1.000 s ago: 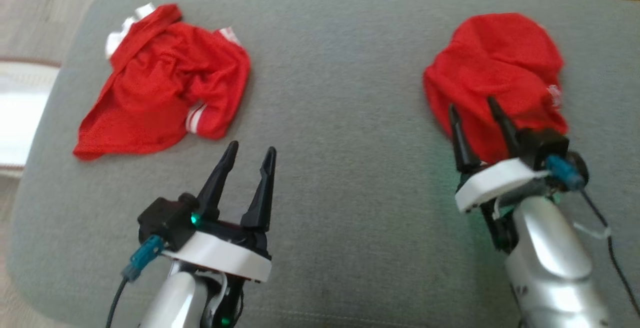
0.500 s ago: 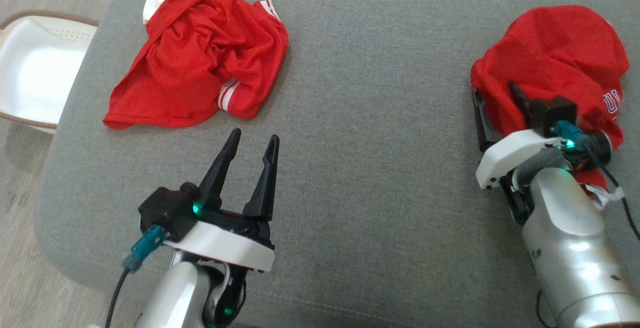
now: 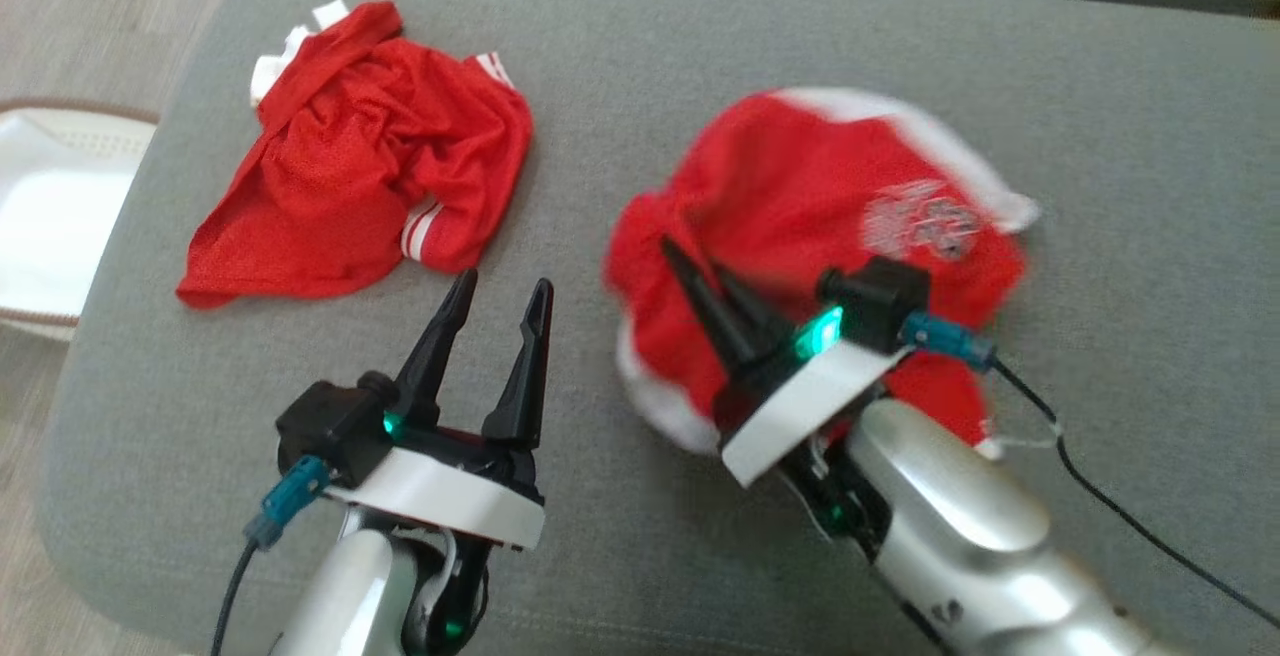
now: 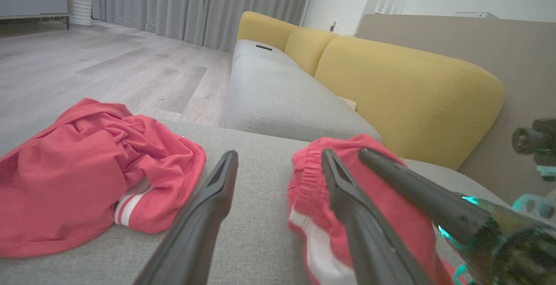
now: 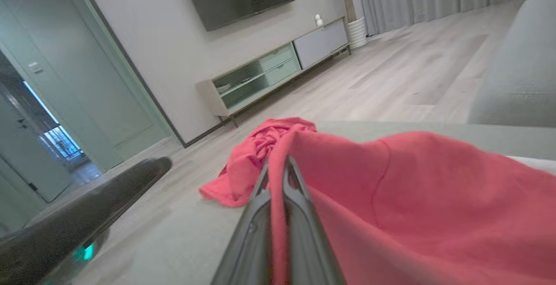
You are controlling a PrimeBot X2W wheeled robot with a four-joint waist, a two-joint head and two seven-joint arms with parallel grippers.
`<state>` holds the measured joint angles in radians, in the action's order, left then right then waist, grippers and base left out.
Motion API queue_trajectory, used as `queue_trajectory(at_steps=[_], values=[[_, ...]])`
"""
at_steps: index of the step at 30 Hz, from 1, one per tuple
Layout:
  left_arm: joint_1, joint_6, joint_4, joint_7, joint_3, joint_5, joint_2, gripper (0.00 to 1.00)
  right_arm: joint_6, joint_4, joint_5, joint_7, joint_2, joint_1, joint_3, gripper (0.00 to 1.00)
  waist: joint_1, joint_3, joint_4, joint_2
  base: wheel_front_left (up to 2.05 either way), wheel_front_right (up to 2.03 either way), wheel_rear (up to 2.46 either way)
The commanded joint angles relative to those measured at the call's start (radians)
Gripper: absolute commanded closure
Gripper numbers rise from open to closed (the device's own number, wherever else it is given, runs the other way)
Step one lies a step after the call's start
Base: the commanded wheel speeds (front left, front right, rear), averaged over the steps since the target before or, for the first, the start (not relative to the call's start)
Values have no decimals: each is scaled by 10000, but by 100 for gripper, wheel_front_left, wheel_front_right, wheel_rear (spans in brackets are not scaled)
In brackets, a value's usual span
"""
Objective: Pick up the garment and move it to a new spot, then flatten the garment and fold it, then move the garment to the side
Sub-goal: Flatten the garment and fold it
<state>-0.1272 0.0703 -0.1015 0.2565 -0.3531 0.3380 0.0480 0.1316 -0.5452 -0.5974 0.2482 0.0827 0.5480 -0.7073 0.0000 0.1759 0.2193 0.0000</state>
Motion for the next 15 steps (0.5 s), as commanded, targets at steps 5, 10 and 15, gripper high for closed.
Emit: queue_trajectory(at_steps=[5,10,15], values=[[-82,34,275,53,325,-37,22,0,-9,847,-1328,-79,942,144,-1319,100,0,-224,-143,0,0,0,0],[-150,54,299,53,170,-32,22,0,-9,-354,-1703,-142,1182,753,-1570,100,0,9,105,0,0,0,0],[-258,34,291,53,155,16,22,0,-9,-1803,-1542,-132,1131,1250,-1733,100,0,177,276,0,0,0,0]])
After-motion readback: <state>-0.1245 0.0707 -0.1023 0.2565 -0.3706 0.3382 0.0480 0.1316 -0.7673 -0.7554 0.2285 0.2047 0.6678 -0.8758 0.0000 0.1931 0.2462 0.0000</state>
